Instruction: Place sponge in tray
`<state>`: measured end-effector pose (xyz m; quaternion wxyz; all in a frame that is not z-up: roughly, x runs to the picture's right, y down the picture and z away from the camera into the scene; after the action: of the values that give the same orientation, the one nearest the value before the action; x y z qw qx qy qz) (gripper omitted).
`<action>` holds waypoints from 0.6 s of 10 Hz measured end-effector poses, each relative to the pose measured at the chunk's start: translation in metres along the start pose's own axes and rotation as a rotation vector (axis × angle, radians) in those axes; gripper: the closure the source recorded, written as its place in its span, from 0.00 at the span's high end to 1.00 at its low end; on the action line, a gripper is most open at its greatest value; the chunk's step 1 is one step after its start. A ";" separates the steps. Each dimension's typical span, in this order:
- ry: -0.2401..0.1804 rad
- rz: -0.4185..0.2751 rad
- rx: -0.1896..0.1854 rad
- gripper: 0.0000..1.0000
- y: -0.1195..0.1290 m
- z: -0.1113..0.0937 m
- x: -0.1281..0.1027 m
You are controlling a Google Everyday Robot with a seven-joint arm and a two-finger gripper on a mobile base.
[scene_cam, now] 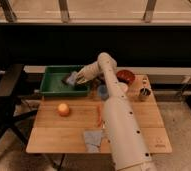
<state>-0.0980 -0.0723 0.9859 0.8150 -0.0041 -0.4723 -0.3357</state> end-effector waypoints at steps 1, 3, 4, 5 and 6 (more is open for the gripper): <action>-0.007 -0.005 -0.006 0.76 -0.002 0.003 -0.001; -0.027 -0.019 -0.013 0.80 -0.003 0.005 -0.009; -0.038 -0.027 -0.013 0.80 -0.004 0.001 -0.015; -0.041 -0.027 -0.013 0.80 -0.003 -0.001 -0.017; -0.041 -0.027 -0.013 0.80 -0.003 -0.001 -0.018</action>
<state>-0.1047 -0.0658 0.9706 0.8005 -0.0100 -0.4869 -0.3494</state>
